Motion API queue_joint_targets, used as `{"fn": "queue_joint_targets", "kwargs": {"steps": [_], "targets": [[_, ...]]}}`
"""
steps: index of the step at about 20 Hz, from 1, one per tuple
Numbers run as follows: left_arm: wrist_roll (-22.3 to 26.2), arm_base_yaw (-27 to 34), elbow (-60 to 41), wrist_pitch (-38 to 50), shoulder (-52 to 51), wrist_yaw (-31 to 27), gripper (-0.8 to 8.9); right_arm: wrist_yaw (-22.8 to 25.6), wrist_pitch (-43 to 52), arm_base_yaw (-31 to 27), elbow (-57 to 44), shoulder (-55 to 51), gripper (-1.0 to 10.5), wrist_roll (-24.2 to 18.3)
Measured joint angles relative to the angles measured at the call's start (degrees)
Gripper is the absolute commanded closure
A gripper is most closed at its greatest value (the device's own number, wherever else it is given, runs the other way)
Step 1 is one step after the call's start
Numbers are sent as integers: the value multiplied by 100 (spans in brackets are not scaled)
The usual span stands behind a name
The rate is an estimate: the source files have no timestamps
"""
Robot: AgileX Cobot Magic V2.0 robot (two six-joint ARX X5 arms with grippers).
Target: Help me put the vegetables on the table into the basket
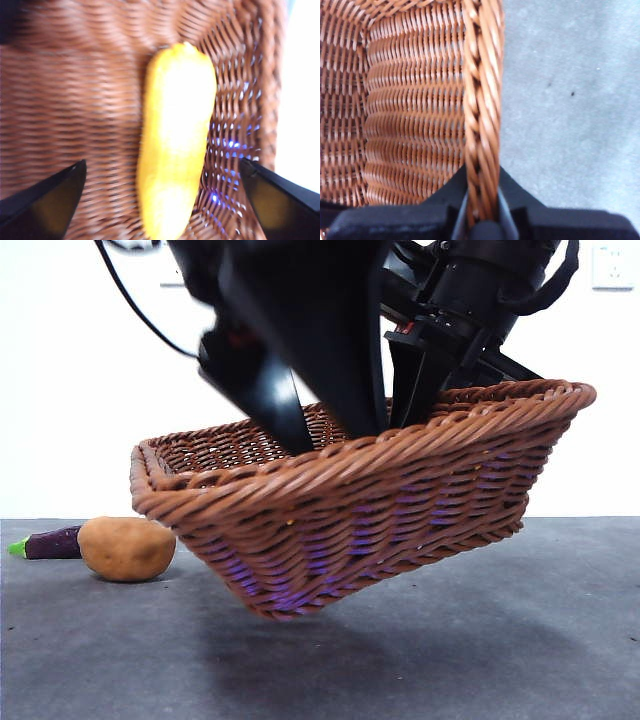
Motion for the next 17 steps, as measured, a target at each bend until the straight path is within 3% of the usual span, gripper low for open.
{"fn": "queue_joint_targets", "kwargs": {"steps": [3, 5, 7, 9, 11, 15, 17], "targets": [[-188, 227, 643, -328, -450, -70, 248, 157, -9, -81, 0, 0, 959, -24], [-474, 509, 1029, -570, -772, -487, 248, 155, -13, -256, 0, 0, 959, -66], [-726, 975, 1399, -935, -1051, -1106, 248, 153, -13, -590, 0, 0, 959, -114], [-811, 1628, 1731, -1211, -1231, -1305, 248, -4, -85, -1012, 0, -70, 959, -247], [-350, 2350, 1847, -1429, -1270, -1110, 248, -267, -254, -1399, 0, -348, 959, -476], [1884, 3429, 1843, -1617, -785, -675, 248, -640, -570, -1978, 0, -1158, 959, -1036], [2494, 3635, 1845, -1467, -378, -398, 248, -872, -575, -2201, 0, -1475, 959, -1154]]}}
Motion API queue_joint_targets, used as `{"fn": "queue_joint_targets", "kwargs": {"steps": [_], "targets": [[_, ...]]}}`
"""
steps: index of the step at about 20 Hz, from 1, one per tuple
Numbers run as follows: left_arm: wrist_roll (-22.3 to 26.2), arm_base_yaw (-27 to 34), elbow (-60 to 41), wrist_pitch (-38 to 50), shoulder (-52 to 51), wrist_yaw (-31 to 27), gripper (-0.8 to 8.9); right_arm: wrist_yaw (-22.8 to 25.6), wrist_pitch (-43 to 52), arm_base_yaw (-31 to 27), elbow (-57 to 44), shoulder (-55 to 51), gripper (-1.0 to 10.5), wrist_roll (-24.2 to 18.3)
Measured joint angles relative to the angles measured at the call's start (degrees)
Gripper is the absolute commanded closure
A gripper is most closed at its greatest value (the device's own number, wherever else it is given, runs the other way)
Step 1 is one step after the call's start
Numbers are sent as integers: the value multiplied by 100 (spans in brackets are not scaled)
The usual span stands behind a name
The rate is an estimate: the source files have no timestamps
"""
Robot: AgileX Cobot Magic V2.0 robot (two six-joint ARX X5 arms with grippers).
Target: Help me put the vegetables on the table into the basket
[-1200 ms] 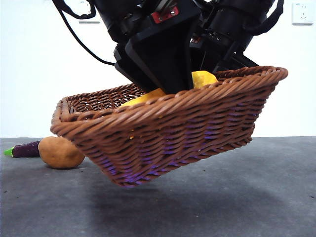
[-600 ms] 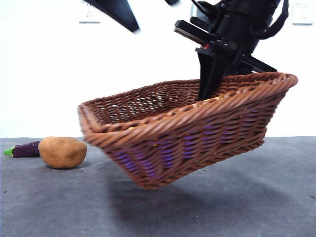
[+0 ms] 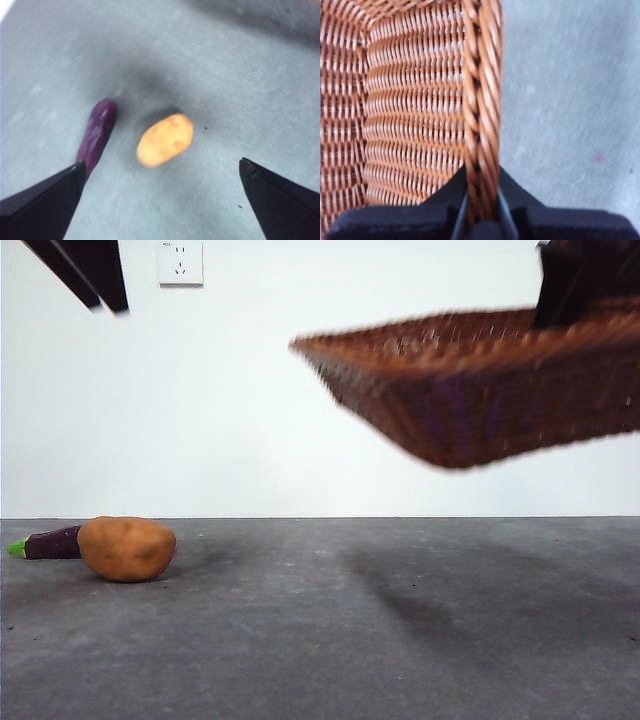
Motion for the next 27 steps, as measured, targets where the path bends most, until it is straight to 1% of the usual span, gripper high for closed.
{"fn": "queue_joint_targets", "kwargs": {"steps": [1, 3, 5, 7, 9, 12, 18, 27], "targets": [[219, 48, 0, 11, 249, 157, 248, -173, -2, -103, 0, -151, 959, -59], [551, 74, 0, 11, 782, 168, 248, -424, -39, -269, 0, -391, 959, -179], [822, 149, -2, 20, 1290, 190, 248, -468, -50, -404, 0, -584, 959, -289], [988, 352, -2, 98, 1681, 188, 247, -522, -72, -575, 0, -691, 959, -417], [1051, 555, -2, 149, 2033, 188, 247, -743, -83, -734, 0, -704, 959, -481], [1088, 702, -7, 354, 2306, 212, 247, -822, -74, -868, 0, -704, 959, -507], [1314, 704, -4, 763, 2393, 520, 247, -931, -46, -874, 0, -704, 959, -535], [1333, 706, -4, 831, 2855, 787, 247, -949, -44, -874, 0, -702, 959, -546]]}}
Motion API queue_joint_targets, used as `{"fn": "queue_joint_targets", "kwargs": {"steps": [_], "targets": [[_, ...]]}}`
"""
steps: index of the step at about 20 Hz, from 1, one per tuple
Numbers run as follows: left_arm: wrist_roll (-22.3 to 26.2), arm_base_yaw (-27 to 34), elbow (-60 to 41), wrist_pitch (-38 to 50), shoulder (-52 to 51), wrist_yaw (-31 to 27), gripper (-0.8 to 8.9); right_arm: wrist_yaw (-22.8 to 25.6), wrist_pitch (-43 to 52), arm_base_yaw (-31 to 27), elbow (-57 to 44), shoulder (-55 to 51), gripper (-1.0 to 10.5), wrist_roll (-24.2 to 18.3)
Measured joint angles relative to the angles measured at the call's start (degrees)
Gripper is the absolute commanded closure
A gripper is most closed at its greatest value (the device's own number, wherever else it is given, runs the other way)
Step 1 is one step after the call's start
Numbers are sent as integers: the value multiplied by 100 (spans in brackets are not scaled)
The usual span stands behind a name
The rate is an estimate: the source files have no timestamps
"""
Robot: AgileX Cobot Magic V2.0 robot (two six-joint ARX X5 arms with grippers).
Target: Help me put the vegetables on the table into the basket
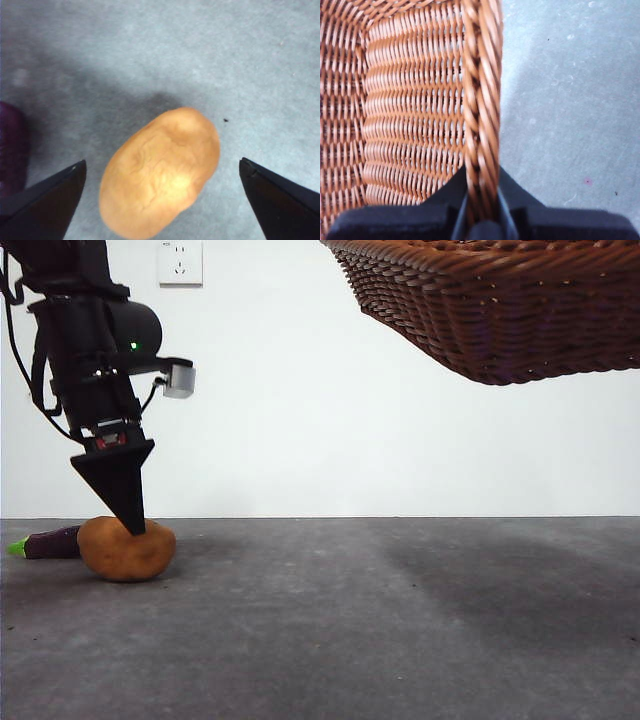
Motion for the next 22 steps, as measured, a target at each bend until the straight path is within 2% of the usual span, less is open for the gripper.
{"fn": "queue_joint_targets", "kwargs": {"steps": [6, 9, 15, 19, 22], "targets": [[-57, 20, -2, 31, 345, 0, 270, 0, 4, 0, 0, -2, 959, -20], [-70, 37, -2, 46, 348, 2, 577, 0, 4, -2, 0, -2, 959, -22], [-271, 146, -2, -9, 348, 66, 822, 2, 4, 0, 0, -2, 959, -22], [-494, 153, -2, -7, 348, 170, 821, 2, 4, 0, 0, -2, 959, -20], [-872, 160, -2, 0, 330, 245, 820, 2, -11, 0, 0, -2, 959, 13]]}}
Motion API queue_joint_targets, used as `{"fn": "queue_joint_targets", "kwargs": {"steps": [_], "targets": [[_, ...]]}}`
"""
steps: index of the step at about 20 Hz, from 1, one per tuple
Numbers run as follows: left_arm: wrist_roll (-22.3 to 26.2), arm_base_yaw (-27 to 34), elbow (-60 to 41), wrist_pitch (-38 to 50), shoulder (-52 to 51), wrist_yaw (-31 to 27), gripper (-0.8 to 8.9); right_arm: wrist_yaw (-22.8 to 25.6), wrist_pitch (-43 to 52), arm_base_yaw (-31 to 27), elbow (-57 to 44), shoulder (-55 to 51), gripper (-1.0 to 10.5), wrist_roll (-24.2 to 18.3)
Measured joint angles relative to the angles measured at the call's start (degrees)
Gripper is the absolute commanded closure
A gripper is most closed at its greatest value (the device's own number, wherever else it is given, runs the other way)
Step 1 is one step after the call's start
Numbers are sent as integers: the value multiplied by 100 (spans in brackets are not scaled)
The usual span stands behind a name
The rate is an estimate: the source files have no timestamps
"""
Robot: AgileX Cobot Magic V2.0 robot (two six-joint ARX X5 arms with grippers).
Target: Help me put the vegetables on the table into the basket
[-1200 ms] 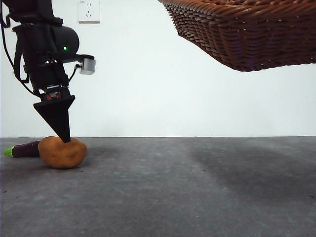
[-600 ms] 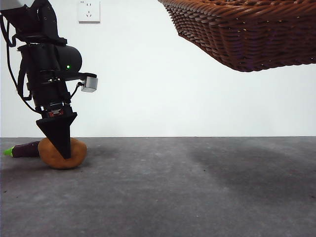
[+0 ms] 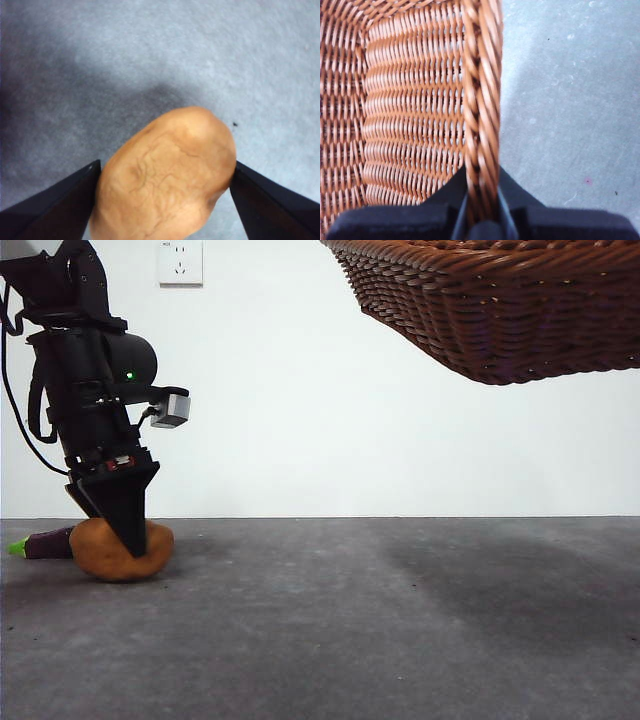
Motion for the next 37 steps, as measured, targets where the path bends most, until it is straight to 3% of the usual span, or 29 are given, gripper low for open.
{"fn": "queue_joint_targets", "kwargs": {"steps": [6, 11, 14, 19, 21, 24, 29, 30, 31, 32, 33, 37], "targets": [[-605, 20, -4, -74, -1517, 1237, 819, 33, -450, 9, -33, 479, 959, 79], [-861, -197, -2, -372, -3014, 1672, 819, 46, 129, 55, -667, 802, 959, 455], [-1069, -743, -2, -417, -3580, 1974, 819, 61, 918, 315, -1497, 894, 959, 992], [-1296, -2599, -2, -258, -3132, 1460, 819, 225, 1880, 1305, -1906, 968, 959, 1934], [-1394, -3034, -2, -61, -2739, 1351, 819, 225, 2203, 1576, -1906, 968, 959, 2229], [-1460, -3294, -2, -77, -2037, 737, 820, 236, 2251, 1628, -1906, 968, 959, 2428], [-1829, -3292, -2, 74, -1266, 699, 816, 280, 2277, 1622, -1906, 970, 959, 2474], [-1919, -3292, -2, 114, -1182, 708, 798, 295, 2258, 1622, -1906, 973, 959, 2461], [-2017, -3292, -2, 114, -1134, 734, 668, 304, 2236, 1622, -1906, 977, 959, 2455], [-2103, -3292, -2, 109, -1128, 754, 377, 308, 2236, 1622, -1910, 984, 959, 2439], [-2184, -3294, -2, 103, -1143, 778, 236, 332, 2243, 1622, -1910, 984, 959, 2437], [-2339, -3292, -2, -136, -1346, 1005, 241, 326, 2282, 1622, -1910, 984, 959, 2437]]}}
